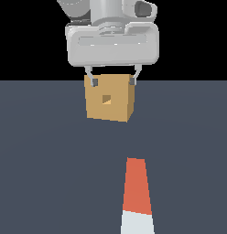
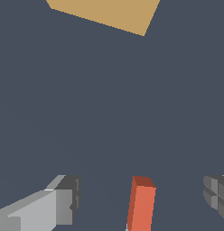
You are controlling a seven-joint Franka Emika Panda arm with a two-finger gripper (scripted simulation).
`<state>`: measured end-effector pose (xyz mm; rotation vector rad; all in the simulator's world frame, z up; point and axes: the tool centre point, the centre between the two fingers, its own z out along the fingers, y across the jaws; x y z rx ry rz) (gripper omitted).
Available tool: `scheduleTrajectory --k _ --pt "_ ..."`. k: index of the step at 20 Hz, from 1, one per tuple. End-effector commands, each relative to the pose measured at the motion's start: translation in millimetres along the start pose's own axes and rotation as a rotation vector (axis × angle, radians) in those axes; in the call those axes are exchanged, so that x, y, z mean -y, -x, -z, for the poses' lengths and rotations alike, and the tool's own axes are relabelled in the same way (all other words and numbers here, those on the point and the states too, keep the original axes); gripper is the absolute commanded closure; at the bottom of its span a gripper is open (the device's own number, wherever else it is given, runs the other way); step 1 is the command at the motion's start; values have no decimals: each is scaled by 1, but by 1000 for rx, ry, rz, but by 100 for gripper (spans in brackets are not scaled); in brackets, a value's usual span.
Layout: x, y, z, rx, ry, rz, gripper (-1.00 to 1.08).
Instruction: Insert the peg into the horizontal hole in a box.
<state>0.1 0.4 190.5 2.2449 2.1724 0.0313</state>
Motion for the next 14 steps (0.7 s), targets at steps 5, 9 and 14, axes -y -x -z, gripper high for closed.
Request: scheduleTrajectory --k 5,9,14 --pt "-1 8 -4 0 -1 -4 -92" --pt "-5 33 -16 1 -3 -17 -92" --pt "-10 82 -41 3 -9 -43 -92"
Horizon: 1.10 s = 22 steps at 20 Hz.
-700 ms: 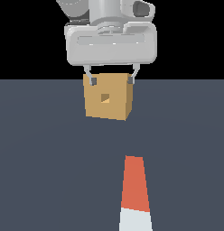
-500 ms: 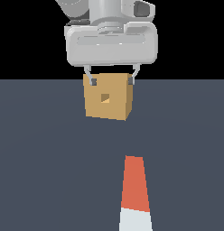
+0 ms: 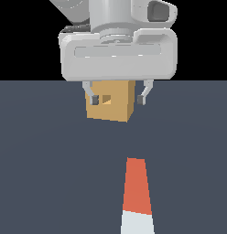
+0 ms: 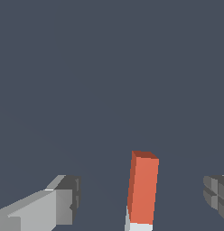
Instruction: Insert the peg into the horizontal hole in a box.
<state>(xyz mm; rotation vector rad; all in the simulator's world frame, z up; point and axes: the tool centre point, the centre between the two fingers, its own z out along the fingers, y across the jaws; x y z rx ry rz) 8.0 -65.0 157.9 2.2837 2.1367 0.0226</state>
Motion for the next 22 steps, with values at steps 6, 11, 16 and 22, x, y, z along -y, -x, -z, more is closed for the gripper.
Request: scheduleTrajectory --k 6,11,16,22 --pt "-12 89 -45 2 -10 -48 -92" --pt "-18 138 -69 2 -15 -74 -92" --pt "-21 167 -84 2 -19 -90 -92" --pt "-23 180 -90 2 -20 -98 -92"
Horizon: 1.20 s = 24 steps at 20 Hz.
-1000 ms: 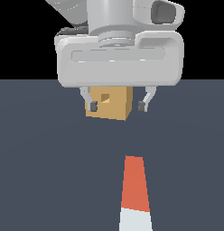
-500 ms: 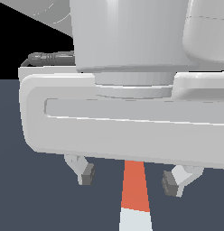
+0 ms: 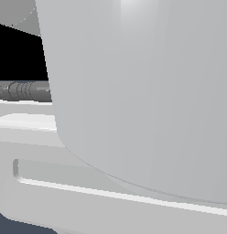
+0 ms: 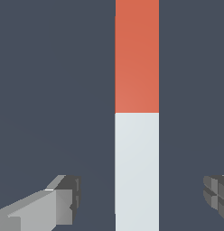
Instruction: Insert the peg into the horizontal hole in a box.
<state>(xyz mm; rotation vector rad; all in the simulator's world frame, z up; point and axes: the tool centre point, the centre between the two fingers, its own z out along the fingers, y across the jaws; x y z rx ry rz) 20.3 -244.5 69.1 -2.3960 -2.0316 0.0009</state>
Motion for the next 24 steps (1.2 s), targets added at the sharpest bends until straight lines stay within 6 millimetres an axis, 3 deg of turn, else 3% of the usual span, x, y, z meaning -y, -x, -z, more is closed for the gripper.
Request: scheduleTrajectory --k 1,6,15,20,21,24 --pt "-1 2 -1 0 1 0 -92" --pt "0 1 -6 0 0 0 -92" --pt "0 1 -47 0 0 -1 -92" --pt "-2 2 -51 0 0 -1 -92" --pt "-2 2 -51 0 0 -1 108" --pt "-2 2 -51 0 0 -1 108"
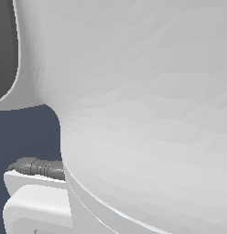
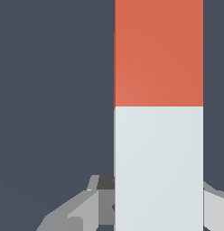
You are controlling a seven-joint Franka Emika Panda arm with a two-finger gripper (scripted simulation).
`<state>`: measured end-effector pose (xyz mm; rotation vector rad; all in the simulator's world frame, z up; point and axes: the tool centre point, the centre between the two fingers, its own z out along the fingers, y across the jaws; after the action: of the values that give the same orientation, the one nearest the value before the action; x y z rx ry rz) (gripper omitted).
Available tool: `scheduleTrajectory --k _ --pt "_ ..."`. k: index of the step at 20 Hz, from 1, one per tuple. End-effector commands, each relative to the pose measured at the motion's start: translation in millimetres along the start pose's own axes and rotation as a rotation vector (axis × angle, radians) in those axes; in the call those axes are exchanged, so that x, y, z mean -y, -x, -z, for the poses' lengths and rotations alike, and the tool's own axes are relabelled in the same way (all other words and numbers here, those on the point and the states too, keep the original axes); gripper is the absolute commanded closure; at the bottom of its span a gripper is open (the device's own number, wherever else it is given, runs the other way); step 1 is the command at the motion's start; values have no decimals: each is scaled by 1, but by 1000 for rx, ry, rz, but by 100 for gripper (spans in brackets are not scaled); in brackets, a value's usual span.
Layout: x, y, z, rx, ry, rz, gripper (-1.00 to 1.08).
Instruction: Insert the peg into the horizontal hole in a box.
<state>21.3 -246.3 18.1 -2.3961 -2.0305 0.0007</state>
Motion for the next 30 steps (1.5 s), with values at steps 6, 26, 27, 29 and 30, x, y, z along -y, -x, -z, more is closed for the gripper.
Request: scheduleTrajectory --k 6,26,27,29,30 --pt "0 0 0 0 1 0 108" --pt "39 -63 17 0 1 -29 108" --pt "43 -71 19 0 1 -33 108" --pt "53 -89 24 0 1 -41 108" --pt "58 -98 27 0 1 -45 108"
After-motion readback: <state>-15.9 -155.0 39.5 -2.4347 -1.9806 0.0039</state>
